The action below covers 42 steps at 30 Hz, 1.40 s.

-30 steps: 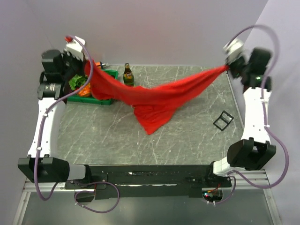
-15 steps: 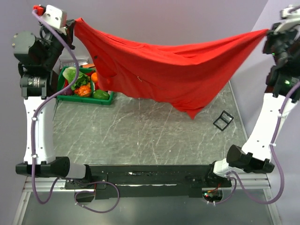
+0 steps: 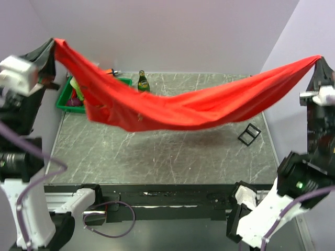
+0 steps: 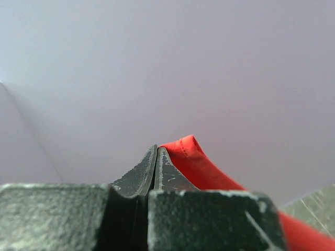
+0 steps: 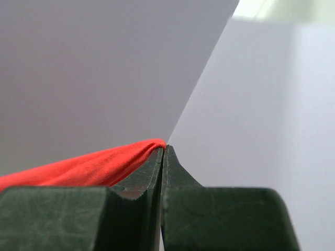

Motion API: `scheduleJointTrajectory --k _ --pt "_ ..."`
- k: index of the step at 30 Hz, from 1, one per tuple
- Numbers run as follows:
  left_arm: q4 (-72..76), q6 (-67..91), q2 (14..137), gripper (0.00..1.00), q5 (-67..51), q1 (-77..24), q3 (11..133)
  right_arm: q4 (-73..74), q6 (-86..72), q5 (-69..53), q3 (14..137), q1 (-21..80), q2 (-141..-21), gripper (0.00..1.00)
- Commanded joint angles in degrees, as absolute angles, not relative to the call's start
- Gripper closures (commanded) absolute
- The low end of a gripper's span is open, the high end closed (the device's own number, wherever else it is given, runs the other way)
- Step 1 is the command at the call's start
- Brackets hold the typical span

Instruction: Remove the brooch from the garment

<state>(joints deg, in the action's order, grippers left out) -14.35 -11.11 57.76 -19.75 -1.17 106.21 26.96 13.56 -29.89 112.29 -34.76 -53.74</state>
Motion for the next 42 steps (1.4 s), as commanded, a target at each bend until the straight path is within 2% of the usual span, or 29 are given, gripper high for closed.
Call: scheduleJointTrajectory --k 1,8,14,19,23,27,34,39,40,41,42 --pt "-12.66 -12.04 55.46 0.99 -18.46 -0.27 106.0 23.64 10.81 -28.66 116.88 -35.24 -56.25 1.0" --pt "-13.88 -13.53 56.16 0.99 -17.49 -0.18 102.4 24.35 11.16 -29.79 116.55 -35.24 -60.63 1.0" --pt "-14.68 -9.94 59.06 0.99 -19.85 3.07 93.27 19.69 13.88 -35.06 99.6 -34.46 -61.52 1.0" --pt "-12.4 -4.4 63.45 0.99 -24.96 3.34 81.75 17.06 21.43 -27.17 84.92 -23.57 -64.33 1.0" --pt "-10.37 -7.11 70.38 0.99 -24.26 3.34 77.7 12.22 24.26 -21.45 78.67 -15.66 -72.82 1.0" --pt "-11.42 -10.37 80.13 0.99 -24.43 3.43 79.79 12.21 25.31 -16.88 83.91 -11.0 -85.67 1.0" --pt "-9.14 -12.04 89.2 0.99 -19.78 2.46 83.23 8.27 29.53 -4.67 95.61 -6.07 -107.54 1.0" --pt "-9.05 -12.74 95.08 0.98 -17.84 2.2 87.27 5.02 33.73 1.74 102.21 -4.84 -116.62 1.0" --pt "-9.14 -12.92 95.71 0.93 -17.58 1.94 87.54 4.75 34.18 2.63 103.09 -4.83 -118.81 0.97" --pt "-9.23 -13.09 96.15 0.85 -17.67 1.67 87.89 5.7 33.93 3.16 104.31 -4.57 -120.22 0.87" --pt "-9.14 -13.27 96.59 0.7 -17.49 1.41 88.06 6.84 33.49 4.38 107.28 -4.66 -121.28 0.76"
